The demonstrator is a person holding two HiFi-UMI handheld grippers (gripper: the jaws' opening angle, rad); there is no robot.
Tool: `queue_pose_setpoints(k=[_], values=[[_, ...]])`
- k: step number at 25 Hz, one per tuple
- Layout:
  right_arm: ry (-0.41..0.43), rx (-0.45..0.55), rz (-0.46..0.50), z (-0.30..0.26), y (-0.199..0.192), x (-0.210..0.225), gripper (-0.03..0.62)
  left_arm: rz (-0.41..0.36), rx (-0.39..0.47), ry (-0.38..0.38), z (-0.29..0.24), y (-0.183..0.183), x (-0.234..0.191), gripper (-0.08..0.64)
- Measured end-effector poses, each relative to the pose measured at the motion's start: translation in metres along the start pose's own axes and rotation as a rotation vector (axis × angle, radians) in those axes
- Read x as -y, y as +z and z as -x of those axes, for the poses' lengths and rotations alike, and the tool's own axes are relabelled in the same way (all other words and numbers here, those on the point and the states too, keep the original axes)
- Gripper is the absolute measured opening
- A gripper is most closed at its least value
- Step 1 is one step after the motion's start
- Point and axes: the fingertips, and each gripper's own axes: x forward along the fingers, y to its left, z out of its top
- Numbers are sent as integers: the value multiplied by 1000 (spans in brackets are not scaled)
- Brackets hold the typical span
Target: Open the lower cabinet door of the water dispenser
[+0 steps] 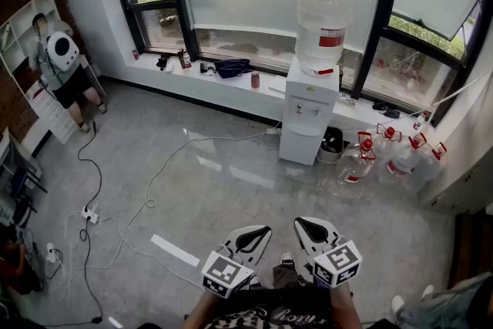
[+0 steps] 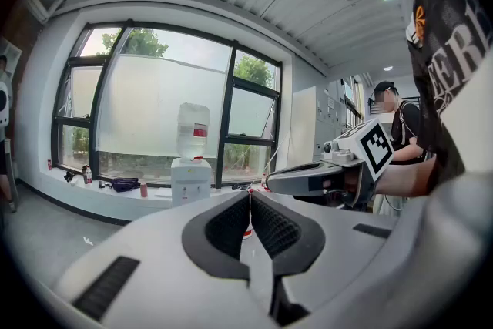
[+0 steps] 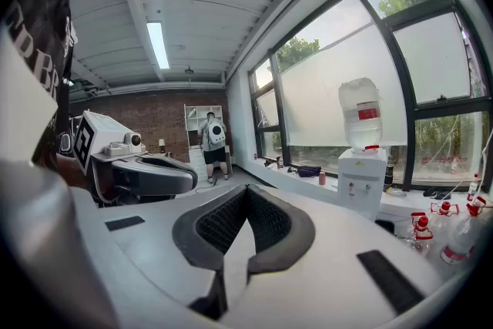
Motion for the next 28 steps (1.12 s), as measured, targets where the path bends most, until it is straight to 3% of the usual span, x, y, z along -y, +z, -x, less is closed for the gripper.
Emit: queue_pose_setpoints(k=[6, 14, 28], values=[[9, -13, 4, -2, -5, -3, 14, 2, 8, -6, -2, 0, -2, 20], [7, -7, -41, -7, -11, 25, 14, 10, -12, 0, -24, 1, -8, 20], [-27, 48, -45, 27, 13, 165, 14, -1, 1, 13, -159, 46, -2, 20]])
